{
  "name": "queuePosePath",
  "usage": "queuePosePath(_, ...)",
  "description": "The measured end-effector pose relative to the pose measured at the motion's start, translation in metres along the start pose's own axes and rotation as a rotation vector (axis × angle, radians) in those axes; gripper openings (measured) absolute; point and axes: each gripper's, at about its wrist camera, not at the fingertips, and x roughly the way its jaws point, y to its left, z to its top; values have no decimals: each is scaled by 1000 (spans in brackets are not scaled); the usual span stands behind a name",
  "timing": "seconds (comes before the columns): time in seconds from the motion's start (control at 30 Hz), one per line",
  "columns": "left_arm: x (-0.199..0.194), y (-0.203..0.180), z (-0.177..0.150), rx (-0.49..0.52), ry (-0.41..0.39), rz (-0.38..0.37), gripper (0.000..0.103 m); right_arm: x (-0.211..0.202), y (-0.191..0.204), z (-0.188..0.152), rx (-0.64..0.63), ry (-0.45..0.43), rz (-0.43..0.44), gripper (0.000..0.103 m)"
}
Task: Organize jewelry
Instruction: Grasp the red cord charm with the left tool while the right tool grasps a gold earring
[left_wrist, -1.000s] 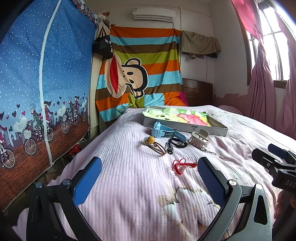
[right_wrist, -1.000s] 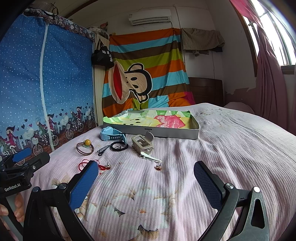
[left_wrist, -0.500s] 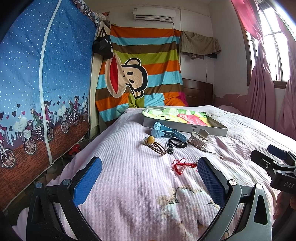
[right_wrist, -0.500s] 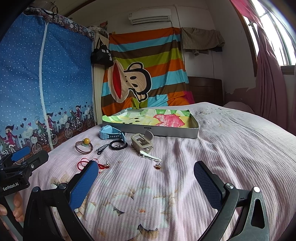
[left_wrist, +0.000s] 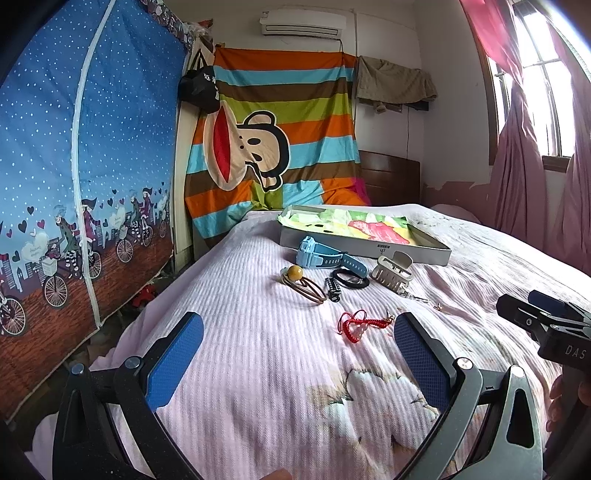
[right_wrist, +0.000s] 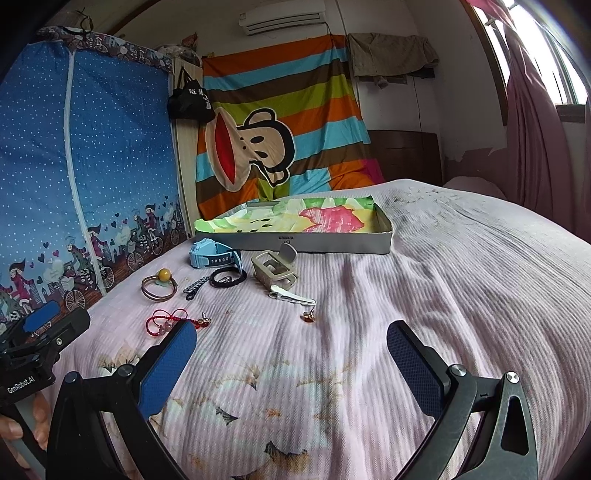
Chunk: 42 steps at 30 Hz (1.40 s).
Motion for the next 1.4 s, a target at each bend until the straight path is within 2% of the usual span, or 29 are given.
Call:
queuePosePath(0.3, 14, 6, 11, -16, 43, -39, 101, 15, -10, 15, -15, 93, 38, 103)
queuePosePath(0.47, 29, -1, 16, 19, 82, -75, 101, 33, -16, 37, -37, 151, 122, 103)
queuePosePath(0.53, 36, -3, 16, 24, 107, -107, 101, 42, -18, 44, -80, 163, 146, 99)
queuePosePath(0.6, 44, -6, 14, 30, 135, -134, 99, 51, -20, 48, -139, 168, 151, 86)
queuePosePath(0.63, 49, -8, 14, 36, 151, -146, 98, 56, -22, 48, -162, 169, 152, 83)
queuePosePath(0.7, 57, -12, 12, 53, 175, -161, 92, 64, -28, 47, -184, 182, 156, 72)
queuePosePath(0.87, 77, -20, 9, 68, 233, -195, 76, 88, -36, 39, -119, 249, 198, 53)
queuePosePath(0.93, 83, -23, 7, 71, 256, -202, 68, 95, -33, 36, -134, 271, 209, 51)
queuePosePath(1.0, 90, -25, 2, 82, 285, -206, 55, 102, -28, 31, -152, 294, 216, 45)
queuePosePath(1.17, 100, -27, -4, 102, 308, -196, 43, 121, -25, 26, -159, 334, 201, 39)
queuePosePath(1.3, 105, -26, -7, 94, 326, -191, 23, 137, -28, 21, -128, 383, 192, 30)
queuePosePath(1.4, 107, -28, -6, 95, 339, -188, 13, 142, -32, 19, -100, 407, 202, 24)
